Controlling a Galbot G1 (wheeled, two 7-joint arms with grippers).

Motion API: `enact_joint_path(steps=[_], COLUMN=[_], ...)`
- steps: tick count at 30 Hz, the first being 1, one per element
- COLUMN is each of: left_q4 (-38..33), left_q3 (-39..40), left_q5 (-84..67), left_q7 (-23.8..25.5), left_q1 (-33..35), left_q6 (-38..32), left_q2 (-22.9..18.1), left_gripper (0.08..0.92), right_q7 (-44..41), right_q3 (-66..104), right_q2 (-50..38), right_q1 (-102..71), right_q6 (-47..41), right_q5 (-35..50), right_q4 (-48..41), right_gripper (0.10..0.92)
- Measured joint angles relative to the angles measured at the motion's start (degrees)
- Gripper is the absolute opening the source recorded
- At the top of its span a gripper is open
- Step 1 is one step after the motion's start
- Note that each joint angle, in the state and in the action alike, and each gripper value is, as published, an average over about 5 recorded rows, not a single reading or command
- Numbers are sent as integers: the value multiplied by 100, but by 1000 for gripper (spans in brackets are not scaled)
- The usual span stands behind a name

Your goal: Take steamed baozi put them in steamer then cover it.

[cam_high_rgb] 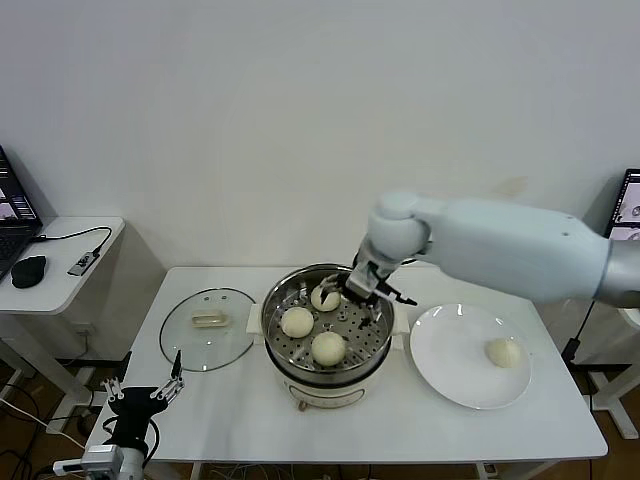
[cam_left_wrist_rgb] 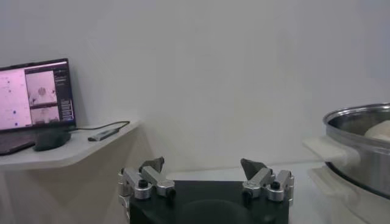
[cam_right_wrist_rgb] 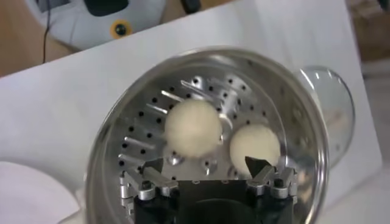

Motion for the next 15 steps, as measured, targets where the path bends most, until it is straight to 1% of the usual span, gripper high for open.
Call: enact_joint_path(steps=[7,11,15], left_q4=[51,79,100], left_q3=[55,104,152], left_q5=[-3,0,11], left_q7=[3,4,7], left_q1=[-50,-83,-113], left_q6=[-2,-3,-2], left_q2=[89,125,151], left_gripper=[823,823,823], right_q7=[79,75,44], right_q3=[260,443,693], right_q2=[-868,-1432,-1945], right_q1=[-65,-254,-576], right_q6=[-1207,-1576,-1732], right_q5=[293,276,123], right_q4=[189,220,203], right_gripper=[823,823,823])
